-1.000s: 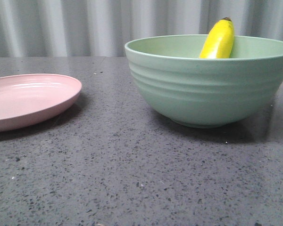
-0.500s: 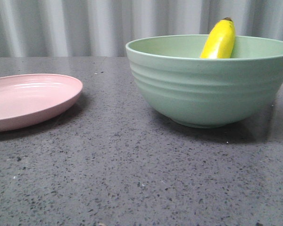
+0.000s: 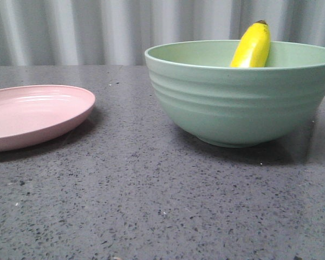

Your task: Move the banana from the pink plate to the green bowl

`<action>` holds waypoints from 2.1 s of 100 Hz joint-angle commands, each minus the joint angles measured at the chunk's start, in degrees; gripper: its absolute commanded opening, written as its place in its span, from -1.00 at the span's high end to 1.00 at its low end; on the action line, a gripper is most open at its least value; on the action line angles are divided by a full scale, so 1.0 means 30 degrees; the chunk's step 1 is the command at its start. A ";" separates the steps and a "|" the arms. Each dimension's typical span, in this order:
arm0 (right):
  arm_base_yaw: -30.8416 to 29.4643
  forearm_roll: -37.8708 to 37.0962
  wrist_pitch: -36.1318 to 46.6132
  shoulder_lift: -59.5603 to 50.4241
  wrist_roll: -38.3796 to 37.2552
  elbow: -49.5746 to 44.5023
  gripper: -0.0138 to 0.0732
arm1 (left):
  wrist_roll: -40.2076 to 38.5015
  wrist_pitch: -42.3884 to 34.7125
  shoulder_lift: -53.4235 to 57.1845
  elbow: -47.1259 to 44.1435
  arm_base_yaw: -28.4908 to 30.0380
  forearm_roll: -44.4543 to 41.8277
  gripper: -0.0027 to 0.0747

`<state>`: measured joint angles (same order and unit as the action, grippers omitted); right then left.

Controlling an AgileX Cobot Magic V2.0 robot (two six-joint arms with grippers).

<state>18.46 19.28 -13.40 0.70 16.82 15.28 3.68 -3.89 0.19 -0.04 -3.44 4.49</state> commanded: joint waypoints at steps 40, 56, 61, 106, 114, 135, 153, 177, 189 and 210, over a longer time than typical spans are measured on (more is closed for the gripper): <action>-0.0049 -0.0006 0.1474 0.0216 0.0189 0.0491 0.83 | -0.0130 0.6228 0.0587 -0.0191 0.1024 0.0163 0.98; -0.0049 -0.0006 0.1474 0.0216 0.0189 0.0491 0.83 | -0.0130 0.6228 0.0587 -0.0191 0.1024 0.0163 0.98; -0.0049 -0.0006 0.1474 0.0216 0.0189 0.0491 0.83 | -0.0130 0.6228 0.0587 -0.0191 0.1024 0.0163 0.98; -0.0049 -0.0006 0.1515 0.0216 0.0189 0.0491 0.83 | -0.0130 0.6228 0.0587 -0.0191 0.1024 0.0163 0.98; -0.0049 -0.0006 0.1545 0.0216 0.0189 0.0454 0.83 | -0.0130 0.6228 0.0587 -0.0191 0.1024 0.0163 0.98; -0.1059 -0.2221 0.3147 0.0216 0.0189 -0.1042 0.83 | -0.0130 0.6228 0.0587 -0.0191 0.1024 0.0163 0.98; -0.4030 -0.4616 0.5576 0.0216 -0.2202 -0.3139 0.83 | -0.0130 0.6228 0.0587 -0.0191 0.1024 0.0163 0.98; -0.7114 -0.8285 0.6692 0.0216 -0.7940 -0.5064 0.83 | -0.0130 0.6228 0.0587 -0.0191 0.1024 0.0163 0.98; -0.7913 -0.8527 0.6228 0.0116 -0.8155 -0.5669 0.83 | -0.0130 0.6228 0.0587 -0.0191 0.1024 0.0163 0.98; -0.8391 -0.8527 0.2780 -0.0875 -0.8155 -0.5669 0.83 | -0.0130 0.6228 0.0551 -0.0191 0.1024 0.0163 0.98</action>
<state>-6.23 -5.45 -4.86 -0.60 -7.55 -0.60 3.68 18.28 0.19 0.00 -0.48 4.49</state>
